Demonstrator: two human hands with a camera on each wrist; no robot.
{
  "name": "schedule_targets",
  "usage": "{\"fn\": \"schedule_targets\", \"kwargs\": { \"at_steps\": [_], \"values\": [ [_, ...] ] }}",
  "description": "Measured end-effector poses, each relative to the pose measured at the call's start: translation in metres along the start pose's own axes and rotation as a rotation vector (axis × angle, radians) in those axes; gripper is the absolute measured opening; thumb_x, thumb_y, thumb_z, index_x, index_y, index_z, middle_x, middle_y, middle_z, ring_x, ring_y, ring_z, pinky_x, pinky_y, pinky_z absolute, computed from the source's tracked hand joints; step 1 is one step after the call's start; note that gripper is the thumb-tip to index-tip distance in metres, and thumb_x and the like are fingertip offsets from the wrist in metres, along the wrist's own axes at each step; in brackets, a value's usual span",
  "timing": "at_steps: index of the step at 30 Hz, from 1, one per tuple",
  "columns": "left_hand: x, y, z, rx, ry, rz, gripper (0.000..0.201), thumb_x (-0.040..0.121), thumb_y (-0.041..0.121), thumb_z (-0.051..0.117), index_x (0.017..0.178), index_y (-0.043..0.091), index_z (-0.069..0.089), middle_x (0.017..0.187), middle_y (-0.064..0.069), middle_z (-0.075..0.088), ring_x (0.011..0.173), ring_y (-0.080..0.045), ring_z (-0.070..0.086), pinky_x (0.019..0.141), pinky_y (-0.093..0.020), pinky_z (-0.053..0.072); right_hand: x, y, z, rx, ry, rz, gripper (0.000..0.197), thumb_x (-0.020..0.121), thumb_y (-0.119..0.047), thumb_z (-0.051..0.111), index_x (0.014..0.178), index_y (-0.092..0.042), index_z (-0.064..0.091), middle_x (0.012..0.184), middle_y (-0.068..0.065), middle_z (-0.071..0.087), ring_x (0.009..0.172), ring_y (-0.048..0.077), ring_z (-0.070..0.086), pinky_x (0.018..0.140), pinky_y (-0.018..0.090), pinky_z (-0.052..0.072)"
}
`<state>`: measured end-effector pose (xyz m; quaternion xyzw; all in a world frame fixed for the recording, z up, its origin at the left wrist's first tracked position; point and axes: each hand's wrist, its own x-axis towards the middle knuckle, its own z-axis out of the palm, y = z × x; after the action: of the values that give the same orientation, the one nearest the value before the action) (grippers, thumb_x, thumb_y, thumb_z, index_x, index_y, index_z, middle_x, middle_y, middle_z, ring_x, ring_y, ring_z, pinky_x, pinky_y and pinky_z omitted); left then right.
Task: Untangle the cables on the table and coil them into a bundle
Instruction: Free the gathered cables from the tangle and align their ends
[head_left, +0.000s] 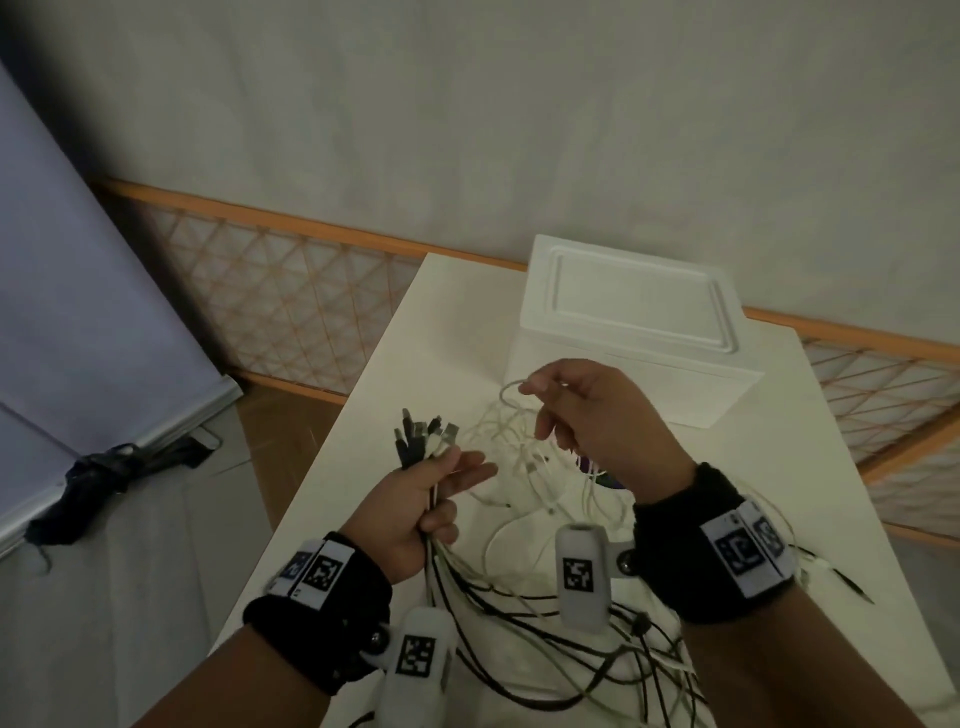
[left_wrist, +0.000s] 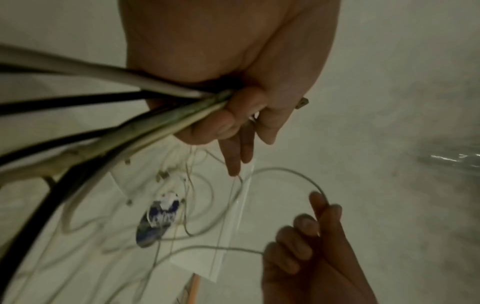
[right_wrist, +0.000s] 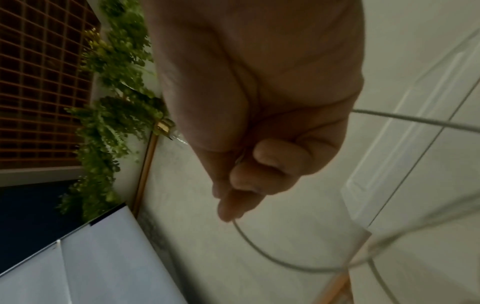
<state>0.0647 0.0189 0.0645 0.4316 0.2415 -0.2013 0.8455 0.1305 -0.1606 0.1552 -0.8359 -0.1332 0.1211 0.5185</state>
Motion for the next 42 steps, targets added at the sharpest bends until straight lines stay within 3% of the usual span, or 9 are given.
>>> {"fn": "schedule_targets", "kwargs": {
  "at_steps": [5, 11, 18, 24, 27, 29, 33, 37, 42],
  "values": [
    [0.006, 0.009, 0.037, -0.18, -0.092, 0.046, 0.031, 0.097, 0.03, 0.048, 0.089, 0.01, 0.071, 0.073, 0.004, 0.07, 0.03, -0.003, 0.026, 0.035, -0.013, 0.029, -0.036, 0.017, 0.018, -0.312, -0.244, -0.03, 0.019, 0.093, -0.036, 0.056, 0.078, -0.03, 0.067, 0.063, -0.005, 0.067, 0.052, 0.001, 0.056, 0.056, 0.02, 0.045],
    [0.032, 0.018, 0.028, -0.317, 0.052, 0.051, 0.022, 0.099, 0.024, 0.047, 0.094, 0.011, 0.064, 0.06, 0.009, 0.062, 0.029, -0.003, 0.026, 0.036, -0.015, 0.025, -0.078, 0.052, -0.017, -0.381, -0.102, 0.132, 0.031, 0.083, -0.031, 0.062, 0.064, -0.007, 0.058, 0.051, 0.003, 0.055, 0.044, 0.004, 0.046, 0.05, 0.029, 0.038],
    [0.052, 0.014, 0.02, -0.272, 0.167, 0.097, 0.014, 0.097, 0.021, 0.052, 0.088, 0.015, 0.059, 0.07, 0.006, 0.071, 0.029, -0.004, 0.027, 0.034, -0.013, 0.029, -0.097, 0.116, -0.088, -0.352, 0.289, 0.542, 0.044, 0.08, -0.018, 0.062, 0.038, -0.015, 0.049, 0.038, -0.001, 0.047, 0.039, 0.014, 0.04, 0.05, 0.027, 0.032],
    [0.054, 0.008, 0.016, -0.287, 0.199, 0.107, 0.01, 0.095, 0.023, 0.056, 0.092, 0.015, 0.06, 0.079, 0.002, 0.074, 0.03, -0.004, 0.028, 0.034, -0.013, 0.031, -0.091, 0.134, -0.099, -0.452, 0.35, 0.654, 0.015, 0.082, -0.019, 0.06, 0.073, -0.009, 0.064, 0.065, 0.009, 0.067, 0.063, 0.025, 0.061, 0.06, 0.031, 0.043],
    [0.049, 0.005, 0.018, -0.218, 0.169, 0.087, 0.012, 0.095, 0.019, 0.056, 0.084, 0.015, 0.058, 0.1, -0.001, 0.073, 0.029, -0.004, 0.026, 0.034, -0.014, 0.03, -0.081, 0.115, -0.082, -0.357, 0.189, 0.551, 0.036, 0.087, -0.018, 0.062, 0.117, -0.032, 0.051, 0.057, 0.006, 0.068, 0.043, 0.014, 0.057, 0.046, 0.022, 0.043],
    [0.045, -0.001, 0.025, -0.157, 0.142, 0.08, 0.011, 0.094, 0.018, 0.058, 0.084, 0.014, 0.061, 0.106, -0.001, 0.072, 0.031, -0.004, 0.026, 0.035, -0.015, 0.03, -0.068, 0.087, -0.055, -0.167, 0.178, 0.341, 0.034, 0.089, -0.014, 0.062, 0.115, -0.033, 0.052, 0.057, 0.005, 0.068, 0.04, 0.012, 0.054, 0.043, 0.02, 0.043],
    [0.038, -0.015, 0.046, -0.14, 0.084, 0.043, 0.005, 0.089, 0.018, 0.065, 0.089, 0.013, 0.066, 0.093, -0.001, 0.072, 0.033, -0.005, 0.026, 0.035, -0.015, 0.03, -0.037, 0.057, 0.013, -0.381, -0.052, -0.002, 0.034, 0.093, -0.027, 0.056, 0.127, -0.027, 0.051, 0.107, -0.005, 0.067, 0.096, 0.011, 0.063, 0.087, 0.031, 0.05],
    [0.03, -0.012, 0.05, -0.146, 0.058, 0.043, 0.014, 0.085, 0.022, 0.068, 0.095, 0.012, 0.069, 0.07, 0.002, 0.065, 0.034, -0.005, 0.029, 0.034, -0.016, 0.03, -0.03, 0.053, 0.046, -0.381, -0.03, -0.061, 0.024, 0.098, -0.022, 0.047, 0.119, -0.016, 0.055, 0.097, 0.006, 0.068, 0.085, 0.018, 0.062, 0.077, 0.031, 0.047],
    [0.031, 0.012, 0.033, -0.305, 0.082, 0.072, 0.014, 0.094, 0.022, 0.057, 0.084, 0.014, 0.065, 0.079, 0.006, 0.068, 0.03, -0.003, 0.026, 0.035, -0.012, 0.028, -0.053, 0.072, 0.013, -0.383, -0.217, -0.015, 0.017, 0.093, -0.025, 0.058, 0.101, -0.023, 0.073, 0.087, -0.019, 0.07, 0.084, -0.006, 0.062, 0.078, 0.013, 0.047]
  ]
}}
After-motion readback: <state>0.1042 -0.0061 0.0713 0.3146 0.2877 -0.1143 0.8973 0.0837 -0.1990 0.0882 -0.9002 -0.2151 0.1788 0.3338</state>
